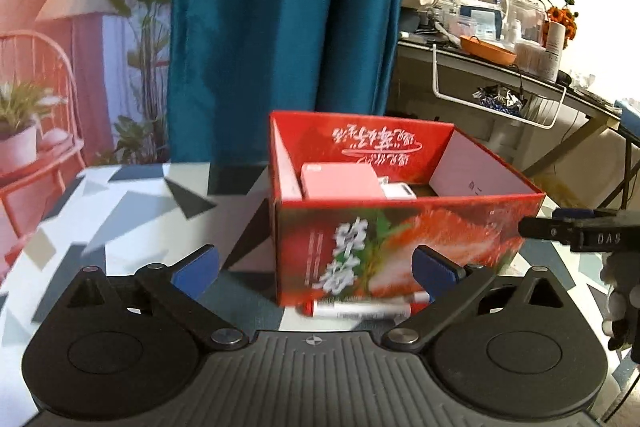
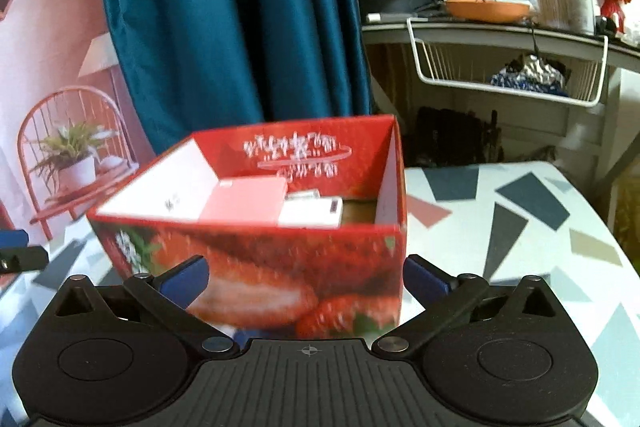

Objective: Organize rigid objects
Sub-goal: 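Lower both grippers toward the white marker with red cap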

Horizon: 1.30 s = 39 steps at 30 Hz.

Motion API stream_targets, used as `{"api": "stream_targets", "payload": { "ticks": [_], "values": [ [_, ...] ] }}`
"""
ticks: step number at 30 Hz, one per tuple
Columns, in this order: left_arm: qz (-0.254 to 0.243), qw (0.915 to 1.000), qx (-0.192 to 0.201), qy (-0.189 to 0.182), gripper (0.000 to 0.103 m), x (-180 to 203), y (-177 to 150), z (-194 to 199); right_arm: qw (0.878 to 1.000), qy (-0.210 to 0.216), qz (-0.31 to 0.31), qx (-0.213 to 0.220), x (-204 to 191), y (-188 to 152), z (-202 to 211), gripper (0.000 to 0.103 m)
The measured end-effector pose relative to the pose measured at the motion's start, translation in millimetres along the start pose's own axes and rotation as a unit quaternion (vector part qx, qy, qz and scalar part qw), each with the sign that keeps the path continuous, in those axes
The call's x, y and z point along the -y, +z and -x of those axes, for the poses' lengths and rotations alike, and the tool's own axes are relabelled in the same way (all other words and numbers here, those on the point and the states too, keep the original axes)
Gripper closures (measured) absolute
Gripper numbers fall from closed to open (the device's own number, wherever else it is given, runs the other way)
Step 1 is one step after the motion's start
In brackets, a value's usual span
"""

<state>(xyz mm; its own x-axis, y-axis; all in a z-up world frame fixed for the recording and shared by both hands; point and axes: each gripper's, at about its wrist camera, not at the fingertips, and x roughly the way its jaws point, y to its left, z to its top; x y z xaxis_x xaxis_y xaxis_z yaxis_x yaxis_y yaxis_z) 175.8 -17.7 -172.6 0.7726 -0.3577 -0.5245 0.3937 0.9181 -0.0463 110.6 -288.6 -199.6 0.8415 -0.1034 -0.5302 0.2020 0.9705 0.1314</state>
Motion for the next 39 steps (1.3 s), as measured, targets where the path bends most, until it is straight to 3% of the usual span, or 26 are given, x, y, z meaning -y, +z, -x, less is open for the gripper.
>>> {"api": "stream_targets", "payload": {
  "ticks": [11,22,39],
  "values": [
    [0.015,0.9992,-0.035,-0.007,0.0,-6.1,-33.0,-15.2,0.998,0.01,0.014,-0.059,-13.6,-48.3,-17.6,0.0],
    [0.029,0.9978,-0.058,-0.009,0.0,-13.4,-42.7,-31.5,0.997,0.028,0.05,-0.058,-42.0,-61.0,-31.2,0.001],
    [0.03,0.9957,-0.087,-0.014,0.0,-6.5,-57.1,-54.1,0.997,-0.016,0.034,-0.068,9.0,-62.7,-45.2,0.001]
  ]
}}
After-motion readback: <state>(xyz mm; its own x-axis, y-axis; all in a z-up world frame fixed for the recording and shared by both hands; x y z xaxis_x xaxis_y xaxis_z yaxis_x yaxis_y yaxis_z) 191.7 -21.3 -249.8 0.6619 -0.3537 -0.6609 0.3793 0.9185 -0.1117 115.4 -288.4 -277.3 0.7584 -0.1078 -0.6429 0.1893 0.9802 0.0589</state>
